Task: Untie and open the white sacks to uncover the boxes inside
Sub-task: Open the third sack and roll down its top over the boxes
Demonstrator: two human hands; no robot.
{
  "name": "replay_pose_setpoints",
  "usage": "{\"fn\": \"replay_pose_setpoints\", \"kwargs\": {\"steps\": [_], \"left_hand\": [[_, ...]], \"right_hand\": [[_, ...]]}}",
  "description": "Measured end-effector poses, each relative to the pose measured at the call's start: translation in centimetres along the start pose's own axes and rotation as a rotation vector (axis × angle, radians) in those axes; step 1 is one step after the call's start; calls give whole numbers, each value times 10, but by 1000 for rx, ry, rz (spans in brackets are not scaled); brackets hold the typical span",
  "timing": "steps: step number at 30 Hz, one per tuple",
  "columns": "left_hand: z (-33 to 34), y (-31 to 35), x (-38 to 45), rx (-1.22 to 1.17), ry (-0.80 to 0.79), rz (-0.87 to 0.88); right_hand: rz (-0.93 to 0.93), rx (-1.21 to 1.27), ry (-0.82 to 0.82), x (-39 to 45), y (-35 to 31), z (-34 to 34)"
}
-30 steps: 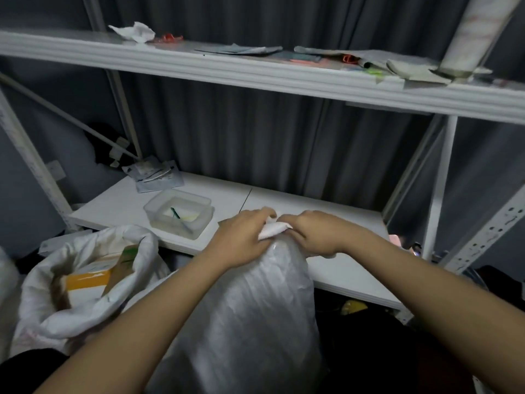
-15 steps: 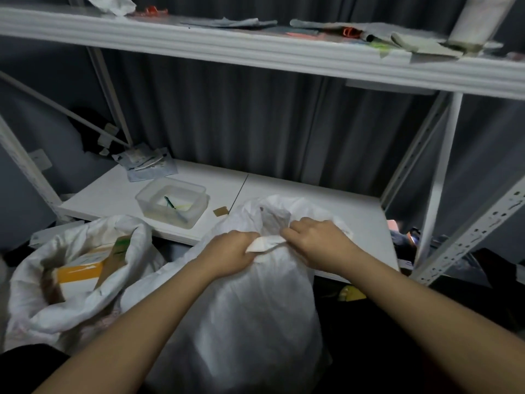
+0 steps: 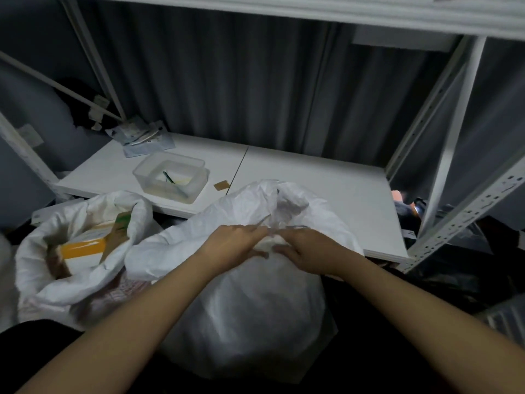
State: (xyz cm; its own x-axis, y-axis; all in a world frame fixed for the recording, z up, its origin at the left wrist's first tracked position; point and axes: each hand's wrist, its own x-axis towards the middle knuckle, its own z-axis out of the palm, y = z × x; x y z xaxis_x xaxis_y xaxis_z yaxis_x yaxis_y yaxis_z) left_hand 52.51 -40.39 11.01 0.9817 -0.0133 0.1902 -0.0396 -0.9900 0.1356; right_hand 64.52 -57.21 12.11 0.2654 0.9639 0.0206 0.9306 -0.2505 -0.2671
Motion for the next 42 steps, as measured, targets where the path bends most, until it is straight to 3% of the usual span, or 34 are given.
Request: {"fn": "replay_pose_setpoints", "kwargs": {"steps": [2, 4, 6, 8, 10, 12, 14, 17, 19, 21, 23, 26, 28, 31, 33, 35, 38, 40, 42], "left_hand": [[1, -6, -5, -355, -244, -198], [3, -11, -6, -535, -283, -215], [5, -10, -6, -364, -256, -97], [8, -5, -5, -167, -195, -7], [10, -3, -4, -270, -239, -74], [4, -4, -4, -485, -438, -240], [2, -9, -3, -534, -562, -269], [7, -12, 0, -302, -472, -143], [16, -11, 0, -7, -170, 63], [23, -4, -6, 2, 46, 224], [19, -4, -9, -237, -109, 120], [15, -16, -8, -542, -412, -162], [16, -14, -8, -597, -379, -113], [28, -5, -21, -338, -9, 183], [35, -10, -27, -190, 45, 300], [33, -20, -29, -140, 30, 137], [32, -24, -53, -157, 382, -461], [35, -7, -77, -416, 672, -913], [46, 5, -92, -753, 711, -1258]], "right_hand": [[-96, -235, 99, -1, 3, 10], [-125, -431, 164, -5, 1, 18], [-82, -454, 164, -10, -12, 20], [-81, -268, 145, -11, -17, 18], [-116, -263, 129, -12, -18, 21], [-164, -452, 250, -13, -7, 33], [-176, -545, 303, -17, -1, 44], [-70, -418, 180, -24, -9, 46], [49, -97, 63, -24, -18, 38], [105, 203, 14, -21, -19, 32], [38, 122, 36, -19, -15, 35], [-64, -275, 198, -20, -6, 48], [-44, -307, 202, -25, -14, 51], [210, 183, 34, -21, -30, 46], [303, 403, -145, -16, -32, 48], [249, 433, -105, -14, -33, 54], [288, 449, 61, -16, -27, 59], [362, 512, 144, -17, -23, 63], [396, 552, 174, -17, -25, 66]]}}
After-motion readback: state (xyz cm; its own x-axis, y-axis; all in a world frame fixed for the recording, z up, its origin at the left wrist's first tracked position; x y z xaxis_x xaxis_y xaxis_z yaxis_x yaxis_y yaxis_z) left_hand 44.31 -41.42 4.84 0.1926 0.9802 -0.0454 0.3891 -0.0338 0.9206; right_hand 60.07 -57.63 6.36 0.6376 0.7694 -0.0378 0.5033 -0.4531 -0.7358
